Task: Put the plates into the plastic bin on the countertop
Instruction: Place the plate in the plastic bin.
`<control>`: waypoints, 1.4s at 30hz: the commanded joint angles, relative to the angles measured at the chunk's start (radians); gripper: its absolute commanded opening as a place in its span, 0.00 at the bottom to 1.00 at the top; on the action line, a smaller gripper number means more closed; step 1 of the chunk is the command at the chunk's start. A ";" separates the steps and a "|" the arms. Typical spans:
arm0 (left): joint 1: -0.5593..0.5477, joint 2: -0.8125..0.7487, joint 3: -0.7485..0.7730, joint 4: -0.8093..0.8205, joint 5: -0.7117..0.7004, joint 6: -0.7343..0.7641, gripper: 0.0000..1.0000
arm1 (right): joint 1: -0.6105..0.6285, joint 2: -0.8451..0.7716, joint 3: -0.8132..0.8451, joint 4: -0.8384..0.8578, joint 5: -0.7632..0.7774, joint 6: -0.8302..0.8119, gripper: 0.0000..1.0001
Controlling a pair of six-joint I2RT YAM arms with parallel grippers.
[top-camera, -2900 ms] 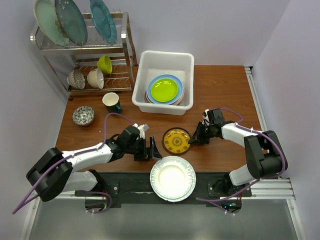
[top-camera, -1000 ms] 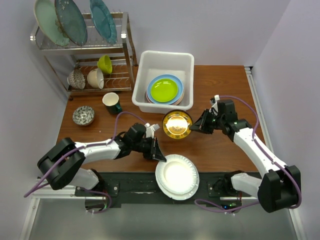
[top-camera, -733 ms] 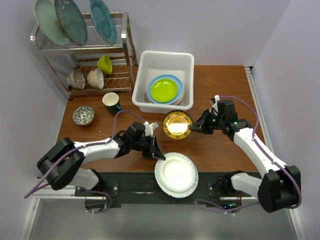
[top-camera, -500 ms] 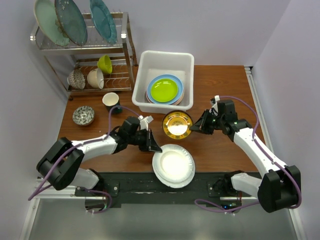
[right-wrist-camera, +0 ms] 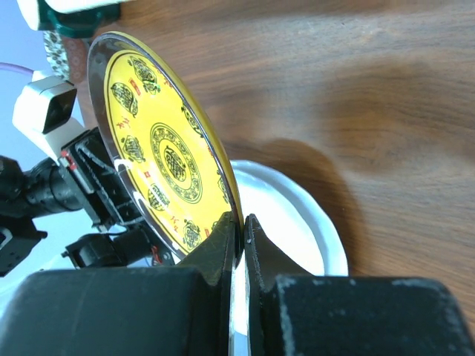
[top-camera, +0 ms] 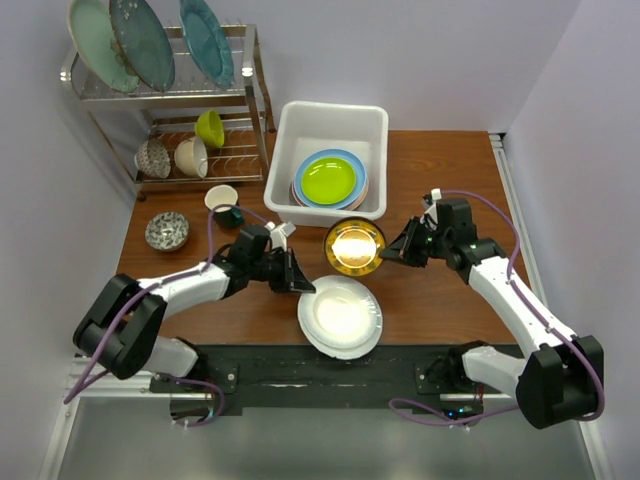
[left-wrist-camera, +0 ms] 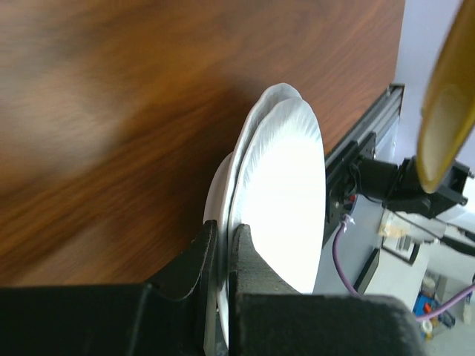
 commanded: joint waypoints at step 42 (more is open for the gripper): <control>0.129 -0.351 0.078 -0.393 -0.269 0.207 1.00 | -0.001 0.293 0.280 0.266 0.004 0.127 0.00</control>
